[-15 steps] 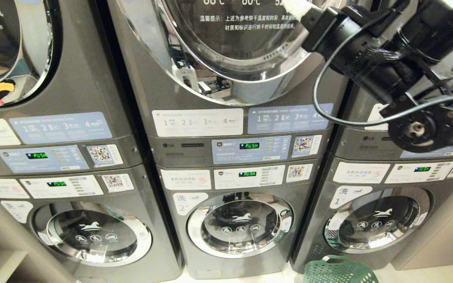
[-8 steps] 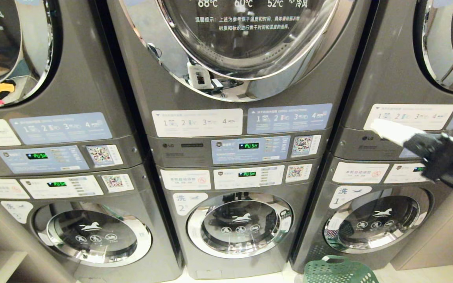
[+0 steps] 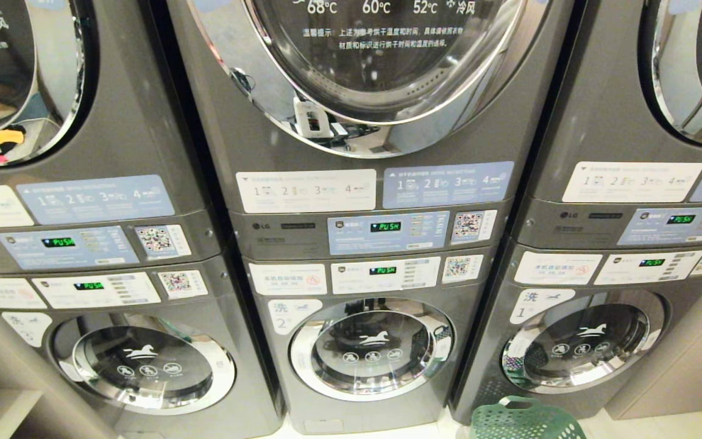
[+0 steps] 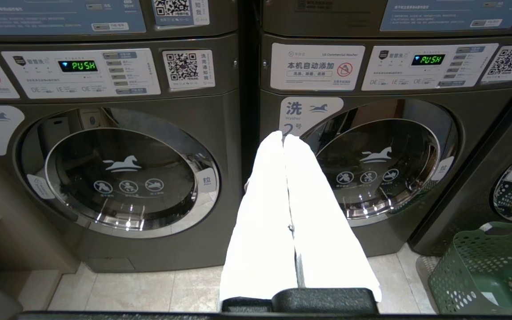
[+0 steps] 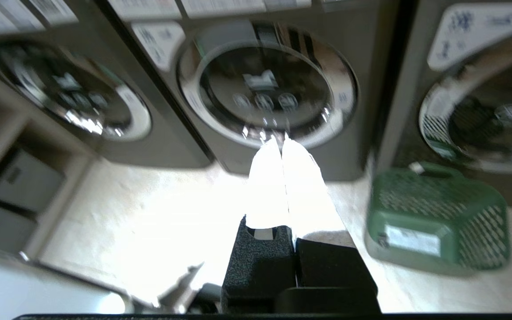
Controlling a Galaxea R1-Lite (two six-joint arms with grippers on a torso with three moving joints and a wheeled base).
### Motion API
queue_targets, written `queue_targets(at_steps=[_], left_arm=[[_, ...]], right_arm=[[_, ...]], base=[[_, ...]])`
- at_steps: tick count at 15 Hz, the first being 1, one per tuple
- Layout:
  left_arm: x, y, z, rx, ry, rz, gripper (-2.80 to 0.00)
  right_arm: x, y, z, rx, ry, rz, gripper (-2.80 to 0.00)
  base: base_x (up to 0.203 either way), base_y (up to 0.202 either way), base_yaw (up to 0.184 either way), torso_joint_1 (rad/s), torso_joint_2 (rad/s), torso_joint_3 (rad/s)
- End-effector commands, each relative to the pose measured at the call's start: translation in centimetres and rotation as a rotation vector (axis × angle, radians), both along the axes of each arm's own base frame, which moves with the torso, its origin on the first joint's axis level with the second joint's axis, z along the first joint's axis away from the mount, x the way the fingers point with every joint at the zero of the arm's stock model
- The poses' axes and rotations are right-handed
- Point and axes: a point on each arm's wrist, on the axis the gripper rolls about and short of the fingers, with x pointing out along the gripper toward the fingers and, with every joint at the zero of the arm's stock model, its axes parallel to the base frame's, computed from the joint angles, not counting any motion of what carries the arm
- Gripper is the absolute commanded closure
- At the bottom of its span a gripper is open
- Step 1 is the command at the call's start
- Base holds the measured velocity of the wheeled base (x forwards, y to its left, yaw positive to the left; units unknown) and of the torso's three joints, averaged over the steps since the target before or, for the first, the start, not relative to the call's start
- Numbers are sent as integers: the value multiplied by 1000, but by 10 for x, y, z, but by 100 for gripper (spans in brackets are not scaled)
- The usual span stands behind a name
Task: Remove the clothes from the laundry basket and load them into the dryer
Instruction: Close the dryer
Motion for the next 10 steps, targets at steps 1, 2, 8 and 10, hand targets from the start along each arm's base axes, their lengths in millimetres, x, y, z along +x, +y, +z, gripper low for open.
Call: queue_targets(at_steps=[1, 2, 8, 10], left_arm=[[0, 0, 0, 0, 2, 1, 0], [0, 0, 0, 0, 1, 1, 0], [0, 0, 0, 0, 0, 1, 0], [0, 0, 0, 0, 2, 1, 0]], right_arm=[[-22, -1, -16, -97, -81, -12, 0], [-25, -3, -21, -133, -130, -93, 0], [-36, -6, -36, -253, -225, -274, 0], [-36, -6, -36, -256, -224, -265, 0]], base=[[0, 0, 0, 0, 0, 0], [0, 0, 0, 0, 0, 0], [0, 0, 0, 0, 0, 0], [0, 0, 0, 0, 0, 0]])
